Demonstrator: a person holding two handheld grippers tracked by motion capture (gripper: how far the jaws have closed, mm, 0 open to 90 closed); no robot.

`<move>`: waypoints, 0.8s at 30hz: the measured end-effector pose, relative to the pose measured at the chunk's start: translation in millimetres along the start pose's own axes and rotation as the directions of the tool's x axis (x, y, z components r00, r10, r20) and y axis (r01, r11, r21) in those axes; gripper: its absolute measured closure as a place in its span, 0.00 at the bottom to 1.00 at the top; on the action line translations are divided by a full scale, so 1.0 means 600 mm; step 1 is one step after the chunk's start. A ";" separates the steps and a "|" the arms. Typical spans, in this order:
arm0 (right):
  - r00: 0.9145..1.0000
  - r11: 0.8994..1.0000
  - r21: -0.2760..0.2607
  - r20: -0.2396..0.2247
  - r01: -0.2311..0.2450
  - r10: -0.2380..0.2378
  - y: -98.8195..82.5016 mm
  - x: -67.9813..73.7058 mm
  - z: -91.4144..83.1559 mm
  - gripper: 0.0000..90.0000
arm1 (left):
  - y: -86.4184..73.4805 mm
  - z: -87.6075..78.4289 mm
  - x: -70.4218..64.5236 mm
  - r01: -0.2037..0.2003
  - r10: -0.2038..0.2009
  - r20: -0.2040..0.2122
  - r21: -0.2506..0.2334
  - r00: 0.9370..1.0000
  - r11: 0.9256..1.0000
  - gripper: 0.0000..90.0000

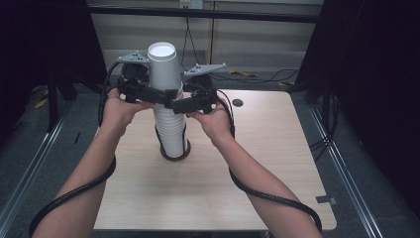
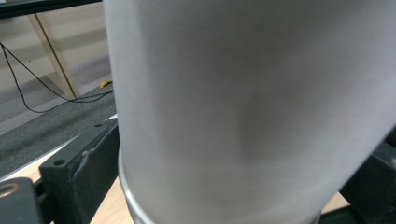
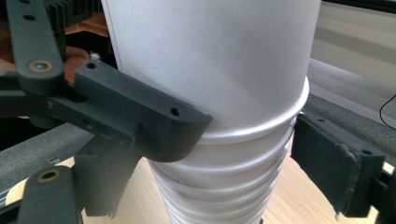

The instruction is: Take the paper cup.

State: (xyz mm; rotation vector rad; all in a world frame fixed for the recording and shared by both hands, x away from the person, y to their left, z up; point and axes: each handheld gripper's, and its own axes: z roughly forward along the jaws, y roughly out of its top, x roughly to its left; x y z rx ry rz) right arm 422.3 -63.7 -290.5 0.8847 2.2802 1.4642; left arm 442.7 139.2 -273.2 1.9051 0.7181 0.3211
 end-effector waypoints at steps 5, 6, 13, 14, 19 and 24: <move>1.000 1.000 -0.005 -0.001 -0.002 0.002 -0.001 -0.001 0.000 0.17 | 0.000 0.001 0.000 0.013 -0.013 -0.002 -0.005 1.000 1.000 0.05; 1.000 1.000 -0.005 -0.001 -0.002 0.002 -0.001 -0.001 0.000 0.17 | 0.000 0.001 0.000 0.013 -0.013 -0.002 -0.005 1.000 1.000 0.05; 1.000 1.000 -0.011 -0.002 0.002 -0.002 -0.002 -0.002 0.001 0.17 | 0.008 -0.001 -0.004 0.029 -0.029 -0.020 0.026 0.999 0.999 0.07; 1.000 1.000 -0.012 -0.001 0.001 -0.001 -0.002 -0.002 0.001 0.17 | 0.009 -0.002 -0.003 0.023 -0.023 -0.021 0.022 1.000 0.999 0.07; 1.000 1.000 -0.012 0.004 0.000 0.000 -0.002 -0.001 0.002 0.18 | 0.016 -0.009 -0.003 0.039 -0.039 -0.017 -0.018 0.999 0.999 0.08; 1.000 1.000 -0.015 0.003 0.000 0.000 -0.002 -0.001 0.002 0.18 | 0.024 -0.014 -0.001 0.039 -0.039 -0.015 -0.018 0.999 0.999 0.09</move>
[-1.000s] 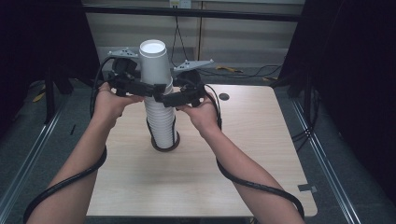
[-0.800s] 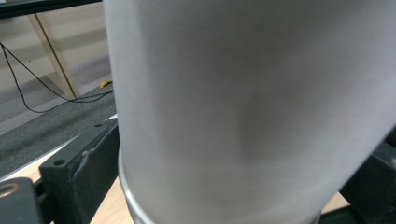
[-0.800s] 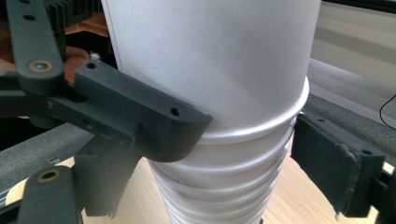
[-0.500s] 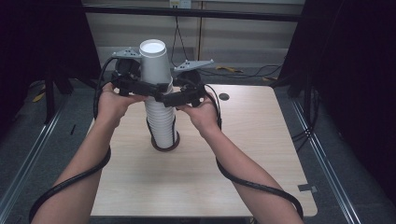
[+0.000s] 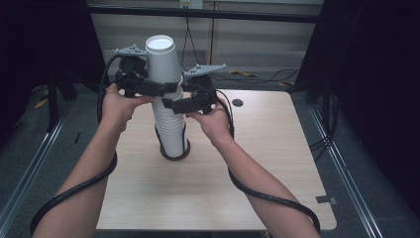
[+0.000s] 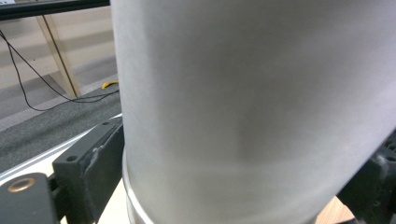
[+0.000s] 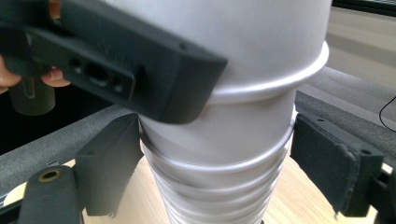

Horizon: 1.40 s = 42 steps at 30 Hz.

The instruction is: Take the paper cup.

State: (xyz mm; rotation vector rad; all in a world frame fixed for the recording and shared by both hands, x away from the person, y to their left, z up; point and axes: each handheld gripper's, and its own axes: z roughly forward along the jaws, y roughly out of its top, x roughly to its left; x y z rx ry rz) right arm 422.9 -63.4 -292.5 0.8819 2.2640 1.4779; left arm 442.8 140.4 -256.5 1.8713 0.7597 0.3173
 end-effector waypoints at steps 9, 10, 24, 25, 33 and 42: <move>1.000 1.000 -0.006 -0.002 -0.005 0.005 -0.003 -0.001 0.000 0.18 | 0.009 -0.005 -0.002 0.007 -0.007 -0.003 -0.010 1.000 1.000 0.10; 1.000 1.000 -0.006 -0.002 -0.006 0.006 -0.003 -0.001 0.000 0.18 | 0.009 -0.006 -0.003 0.017 -0.017 0.001 -0.018 1.000 1.000 0.10; 1.000 1.000 0.000 0.004 -0.006 0.006 -0.003 0.001 -0.001 0.18 | 0.029 -0.025 -0.008 -0.003 0.002 -0.013 -0.050 1.000 0.999 0.10; 1.000 1.000 0.001 0.003 -0.006 0.006 -0.003 0.001 -0.001 0.18 | 0.032 -0.027 -0.008 -0.004 0.003 -0.015 -0.055 1.000 0.998 0.10; 1.000 1.000 0.002 0.009 0.006 -0.006 -0.004 0.002 -0.002 0.18 | 0.044 -0.036 -0.010 0.000 -0.001 -0.015 -0.075 1.000 0.997 0.10; 1.000 1.000 0.000 0.015 0.013 -0.013 -0.005 0.003 -0.002 0.18 | 0.056 -0.043 -0.011 0.000 -0.003 -0.033 -0.094 0.999 0.996 0.10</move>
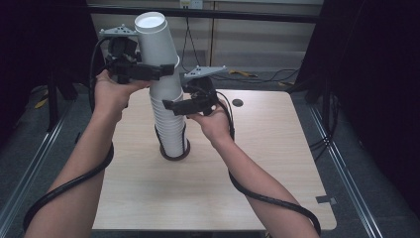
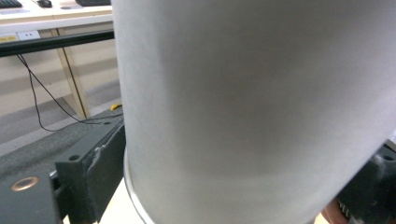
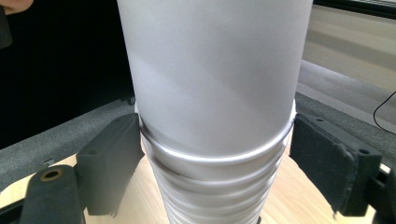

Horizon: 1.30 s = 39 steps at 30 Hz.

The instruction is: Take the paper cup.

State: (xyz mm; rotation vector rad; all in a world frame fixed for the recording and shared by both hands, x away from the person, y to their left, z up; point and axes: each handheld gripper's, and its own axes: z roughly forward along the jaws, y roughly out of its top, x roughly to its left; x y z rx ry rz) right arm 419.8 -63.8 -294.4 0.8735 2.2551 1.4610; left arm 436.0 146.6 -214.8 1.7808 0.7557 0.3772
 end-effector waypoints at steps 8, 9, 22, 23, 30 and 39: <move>1.000 1.000 0.004 0.000 0.005 -0.005 0.000 0.001 -0.001 0.19 | 0.012 -0.005 -0.001 0.011 -0.011 -0.012 -0.019 1.000 1.000 0.10; 1.000 1.000 0.004 0.001 0.005 -0.005 0.000 0.001 -0.001 0.19 | 0.014 -0.007 -0.001 0.008 -0.008 -0.014 -0.020 1.000 1.000 0.10; 1.000 1.000 0.003 -0.001 0.010 -0.010 -0.002 0.000 -0.002 0.19 | 0.025 -0.019 -0.001 0.013 -0.014 -0.014 -0.050 1.000 0.999 0.10; 1.000 1.000 0.002 -0.002 0.008 -0.008 -0.002 0.000 -0.002 0.19 | 0.026 -0.021 -0.003 0.004 -0.005 -0.017 -0.048 1.000 0.999 0.10; 1.000 1.000 0.004 -0.004 0.010 -0.010 -0.004 0.000 -0.002 0.19 | 0.029 -0.028 -0.004 -0.002 0.001 -0.020 -0.053 1.000 0.999 0.10; 1.000 1.000 0.002 -0.008 0.012 -0.012 -0.007 -0.002 -0.002 0.19 | 0.035 -0.039 -0.001 0.007 -0.008 -0.017 -0.059 1.000 0.998 0.10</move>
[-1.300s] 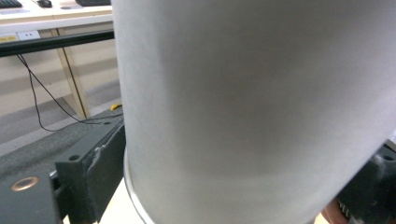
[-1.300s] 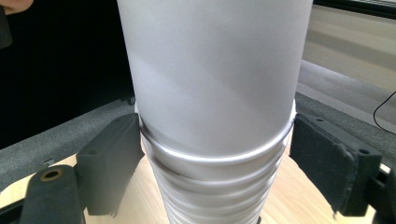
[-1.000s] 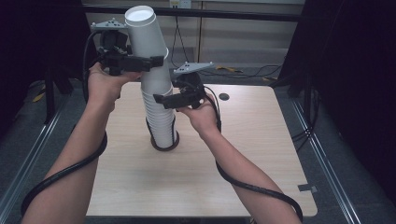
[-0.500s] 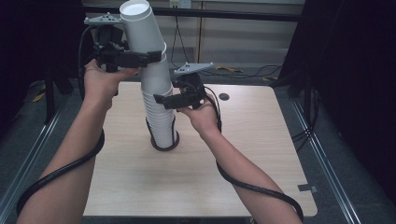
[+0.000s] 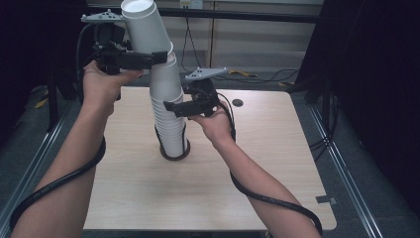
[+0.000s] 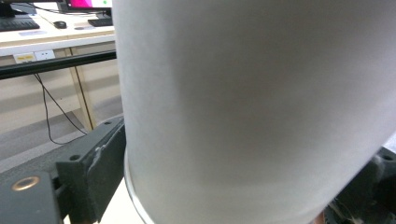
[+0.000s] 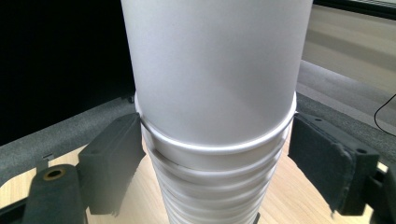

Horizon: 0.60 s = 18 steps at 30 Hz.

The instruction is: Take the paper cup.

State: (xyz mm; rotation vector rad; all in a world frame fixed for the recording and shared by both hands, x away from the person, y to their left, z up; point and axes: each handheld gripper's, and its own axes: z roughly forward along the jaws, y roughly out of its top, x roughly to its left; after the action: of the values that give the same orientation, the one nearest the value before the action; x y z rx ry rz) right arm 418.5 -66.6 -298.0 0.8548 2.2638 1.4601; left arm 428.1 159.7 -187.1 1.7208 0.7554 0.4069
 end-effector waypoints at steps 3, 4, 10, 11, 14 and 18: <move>1.000 1.000 0.004 -0.003 -0.001 0.001 -0.002 0.000 0.000 0.20 | 0.001 -0.004 0.002 0.001 -0.001 0.000 0.012 1.000 1.000 0.10; 1.000 1.000 0.005 -0.004 0.000 0.000 -0.002 0.000 0.001 0.20 | 0.001 -0.005 0.002 0.003 -0.003 0.001 0.014 1.000 1.000 0.10; 1.000 1.000 0.017 0.000 0.011 -0.011 -0.007 0.001 0.004 0.21 | -0.001 -0.015 0.005 -0.002 0.002 0.003 0.024 1.000 1.000 0.10; 1.000 1.000 0.016 0.000 0.014 -0.014 -0.008 0.000 0.004 0.21 | -0.004 -0.019 0.006 0.001 -0.002 0.004 0.024 1.000 1.000 0.10; 1.000 1.000 0.022 0.001 0.009 -0.009 -0.010 0.001 0.004 0.21 | -0.009 -0.025 0.008 -0.001 0.001 0.006 0.020 1.000 1.000 0.10; 1.000 1.000 0.020 0.003 0.009 -0.009 -0.012 -0.001 0.002 0.21 | -0.016 -0.032 0.008 -0.003 0.003 0.012 0.021 1.000 1.000 0.10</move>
State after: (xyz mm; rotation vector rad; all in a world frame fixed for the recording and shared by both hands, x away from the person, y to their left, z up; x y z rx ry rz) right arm 417.3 -68.0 -304.9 0.8510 2.2814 1.4336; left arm 417.2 178.5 -191.1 1.7426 0.7510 0.3914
